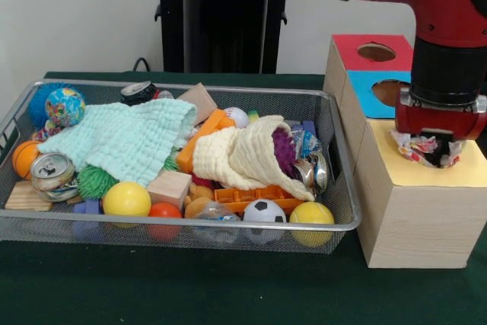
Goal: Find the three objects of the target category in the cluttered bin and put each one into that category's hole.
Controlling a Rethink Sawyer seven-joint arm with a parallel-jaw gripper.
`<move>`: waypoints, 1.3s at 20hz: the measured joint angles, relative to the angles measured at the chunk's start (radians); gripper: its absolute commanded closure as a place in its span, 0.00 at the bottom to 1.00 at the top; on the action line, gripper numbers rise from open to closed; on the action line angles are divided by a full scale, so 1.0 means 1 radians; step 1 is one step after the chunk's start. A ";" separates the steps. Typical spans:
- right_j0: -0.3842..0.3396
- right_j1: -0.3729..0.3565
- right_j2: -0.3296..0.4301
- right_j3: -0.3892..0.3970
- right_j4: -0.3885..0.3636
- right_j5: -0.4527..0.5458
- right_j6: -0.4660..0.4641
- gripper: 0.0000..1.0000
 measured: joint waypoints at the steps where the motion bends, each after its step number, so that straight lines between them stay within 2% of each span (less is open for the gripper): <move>1: 0.018 0.005 -0.024 -0.005 -0.004 0.000 0.000 1.00; 7: 0.089 0.026 -0.120 -0.026 -0.027 -0.001 0.000 1.00; 19: 0.082 0.049 -0.114 -0.028 -0.028 -0.050 0.000 1.00; 26: 0.061 0.051 -0.085 -0.025 -0.028 -0.102 0.000 1.00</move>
